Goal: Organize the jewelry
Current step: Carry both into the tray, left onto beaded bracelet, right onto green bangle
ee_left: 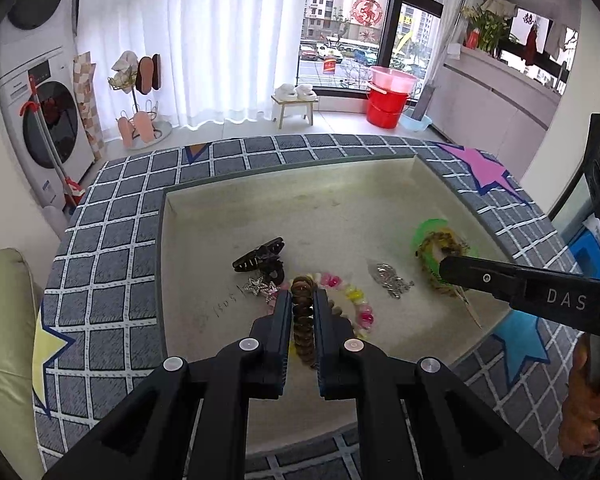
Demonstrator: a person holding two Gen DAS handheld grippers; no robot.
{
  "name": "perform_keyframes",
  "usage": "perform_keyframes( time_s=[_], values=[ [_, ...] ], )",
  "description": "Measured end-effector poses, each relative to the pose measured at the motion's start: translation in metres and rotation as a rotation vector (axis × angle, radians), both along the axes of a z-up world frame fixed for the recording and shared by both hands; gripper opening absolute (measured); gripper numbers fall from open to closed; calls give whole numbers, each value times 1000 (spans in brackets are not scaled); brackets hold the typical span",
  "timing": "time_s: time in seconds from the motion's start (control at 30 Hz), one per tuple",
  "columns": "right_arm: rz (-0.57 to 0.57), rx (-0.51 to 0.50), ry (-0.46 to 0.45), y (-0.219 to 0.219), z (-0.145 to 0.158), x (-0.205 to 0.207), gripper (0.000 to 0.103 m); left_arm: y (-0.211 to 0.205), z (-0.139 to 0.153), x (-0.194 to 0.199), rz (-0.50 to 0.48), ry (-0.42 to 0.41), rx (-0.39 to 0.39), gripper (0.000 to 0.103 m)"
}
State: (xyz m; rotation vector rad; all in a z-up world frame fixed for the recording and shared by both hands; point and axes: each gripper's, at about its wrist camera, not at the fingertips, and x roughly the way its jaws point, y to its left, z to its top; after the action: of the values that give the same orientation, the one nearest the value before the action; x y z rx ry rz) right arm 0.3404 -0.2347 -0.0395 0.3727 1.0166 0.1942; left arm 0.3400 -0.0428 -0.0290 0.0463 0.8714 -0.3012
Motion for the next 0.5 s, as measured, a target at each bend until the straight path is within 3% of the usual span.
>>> perform_keyframes(
  time_s=[0.5],
  values=[
    [-32,-99,-13,-2,-10,11,9,-9,-18,11,31,-14,96,26]
  ],
)
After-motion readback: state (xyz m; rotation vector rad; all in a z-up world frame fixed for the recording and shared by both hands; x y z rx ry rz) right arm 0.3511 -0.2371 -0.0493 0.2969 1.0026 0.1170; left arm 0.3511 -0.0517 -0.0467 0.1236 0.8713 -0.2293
